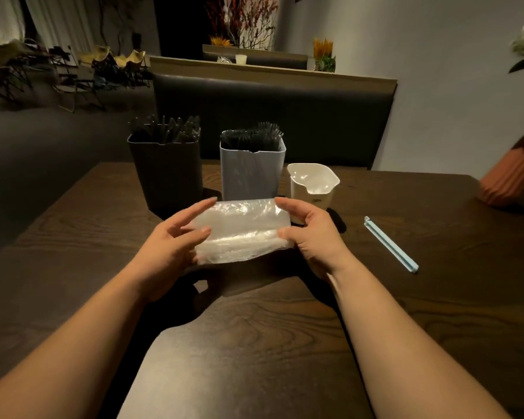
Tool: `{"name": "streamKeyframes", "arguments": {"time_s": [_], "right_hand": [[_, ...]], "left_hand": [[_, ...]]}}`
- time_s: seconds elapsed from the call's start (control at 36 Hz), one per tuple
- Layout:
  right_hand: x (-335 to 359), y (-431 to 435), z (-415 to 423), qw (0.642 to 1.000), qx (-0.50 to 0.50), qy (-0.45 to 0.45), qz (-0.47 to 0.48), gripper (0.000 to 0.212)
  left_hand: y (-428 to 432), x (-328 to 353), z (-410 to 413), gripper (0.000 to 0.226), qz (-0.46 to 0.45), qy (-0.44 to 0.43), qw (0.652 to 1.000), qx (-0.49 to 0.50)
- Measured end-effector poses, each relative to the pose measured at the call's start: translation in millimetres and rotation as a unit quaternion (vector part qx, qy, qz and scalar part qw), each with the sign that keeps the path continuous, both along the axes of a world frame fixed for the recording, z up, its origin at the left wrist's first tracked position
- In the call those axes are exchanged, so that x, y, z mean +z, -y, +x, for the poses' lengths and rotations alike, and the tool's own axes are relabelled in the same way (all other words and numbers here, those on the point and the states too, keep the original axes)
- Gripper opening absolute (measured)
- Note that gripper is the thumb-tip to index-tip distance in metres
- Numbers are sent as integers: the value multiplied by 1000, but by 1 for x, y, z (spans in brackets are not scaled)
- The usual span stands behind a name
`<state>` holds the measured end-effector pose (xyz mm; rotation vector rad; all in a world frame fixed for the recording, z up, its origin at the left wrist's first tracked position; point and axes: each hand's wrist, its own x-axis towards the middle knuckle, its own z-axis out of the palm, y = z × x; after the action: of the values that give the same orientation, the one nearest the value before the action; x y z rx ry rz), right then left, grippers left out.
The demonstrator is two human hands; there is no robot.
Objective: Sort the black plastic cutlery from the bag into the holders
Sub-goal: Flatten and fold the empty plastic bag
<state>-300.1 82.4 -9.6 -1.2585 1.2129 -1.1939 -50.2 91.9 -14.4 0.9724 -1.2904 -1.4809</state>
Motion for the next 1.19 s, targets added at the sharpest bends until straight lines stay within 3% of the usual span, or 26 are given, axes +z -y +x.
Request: {"name": "streamKeyframes", "arguments": {"time_s": [0.06,0.14,0.22,0.28,0.33,0.39,0.44,0.5,0.58,0.72,0.86,0.94,1.03,1.08,1.17,1.19], "right_hand": [[-1,0,-3,1000,3,-11,3,61],[5,0,-8,1000,13,-17,17,55],[18,0,-26,991,-85,-100,-29,37],[23,1,-49,934,-233,-267,-46,33],[21,3,-77,831,-354,-426,39,38],[17,4,-97,764,-371,-496,181,46],[13,6,-107,742,-336,-509,278,41],[11,6,-107,756,-303,-500,296,30],[10,8,-104,784,-286,-492,248,21],[28,-5,-64,910,-167,-372,74,15],[30,-20,-11,947,-81,-303,-65,17],[31,-23,20,941,-44,-290,-171,20],[32,-25,46,901,-14,-345,-263,16],[27,-26,60,879,-13,-358,-314,17],[16,-30,88,850,-21,-367,-377,13],[14,-33,101,844,-22,-364,-393,13]], "left_hand": [[-2,-2,-7,34,-3,51,999,17],[-3,-10,-17,35,5,74,996,57],[-1,-15,-17,39,12,61,996,69],[2,-16,-13,40,7,60,994,86],[4,-17,-10,39,1,60,994,95],[6,-18,-10,39,-8,67,993,99],[8,-19,-11,39,-20,76,992,100],[9,-21,-12,41,-31,85,991,99],[8,-21,-13,42,-44,104,988,104],[5,-19,-11,43,-82,150,977,126],[1,-15,-6,44,-62,143,983,93],[-5,-4,-3,30,-46,72,995,44],[-15,11,2,30,-38,2,999,-3],[-26,17,9,28,-49,-12,999,21],[-43,22,30,8,-91,41,989,111],[-50,22,40,10,-100,51,985,128]]}}
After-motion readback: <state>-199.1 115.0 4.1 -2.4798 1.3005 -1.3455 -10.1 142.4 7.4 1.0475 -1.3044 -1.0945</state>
